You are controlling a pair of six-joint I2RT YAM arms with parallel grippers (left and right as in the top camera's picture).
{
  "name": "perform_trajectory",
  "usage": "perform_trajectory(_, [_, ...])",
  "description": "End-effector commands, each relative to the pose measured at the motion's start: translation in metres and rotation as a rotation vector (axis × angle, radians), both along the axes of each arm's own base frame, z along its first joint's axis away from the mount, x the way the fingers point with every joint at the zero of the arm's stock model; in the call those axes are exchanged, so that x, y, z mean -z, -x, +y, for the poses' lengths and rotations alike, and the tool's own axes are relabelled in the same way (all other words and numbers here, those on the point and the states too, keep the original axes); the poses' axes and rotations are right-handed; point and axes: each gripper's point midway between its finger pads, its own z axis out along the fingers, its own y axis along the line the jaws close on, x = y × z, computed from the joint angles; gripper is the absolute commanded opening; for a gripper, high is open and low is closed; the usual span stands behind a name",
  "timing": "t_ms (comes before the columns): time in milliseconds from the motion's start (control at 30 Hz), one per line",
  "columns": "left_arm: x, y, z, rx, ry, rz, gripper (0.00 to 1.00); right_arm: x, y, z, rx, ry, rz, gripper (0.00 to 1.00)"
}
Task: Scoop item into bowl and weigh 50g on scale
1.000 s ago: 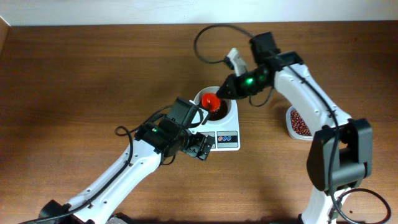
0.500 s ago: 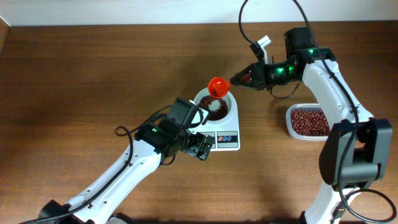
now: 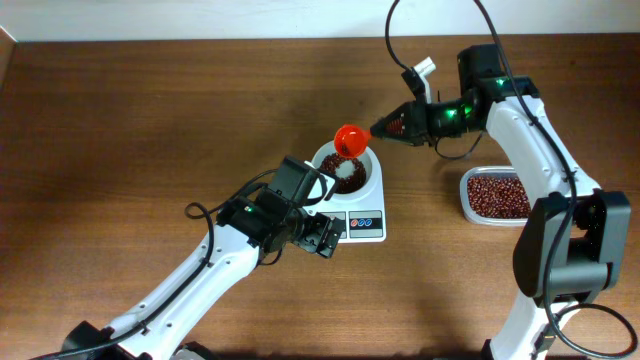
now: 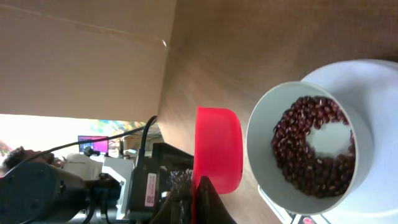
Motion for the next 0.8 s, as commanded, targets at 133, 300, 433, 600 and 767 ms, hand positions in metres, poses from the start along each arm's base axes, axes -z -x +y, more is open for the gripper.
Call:
perform_trajectory(133, [0.002,0.0,0.001,0.011,-0.011,-0.002,0.99,-0.012,0.0,-0.054,0.121,-0.086,0.133,0.04])
perform_trajectory(300, [0.002,0.0,0.001,0.012,-0.011,-0.002,0.99,-0.031,0.011,-0.101,0.218,-0.088,0.122,0.04])
perform_trajectory(433, [0.002,0.0,0.001,0.011,-0.011,-0.002,0.99,-0.022,0.037,-0.15,0.297,-0.002,0.195,0.04])
perform_trajectory(600, [0.002,0.0,0.001,0.011,-0.011,-0.002,0.99,-0.007,0.061,-0.225,0.47,0.074,0.331,0.04])
perform_trajectory(767, [0.002,0.0,0.001,0.011,-0.011,-0.002,0.99,0.022,0.083,-0.267,0.566,0.245,0.48,0.04])
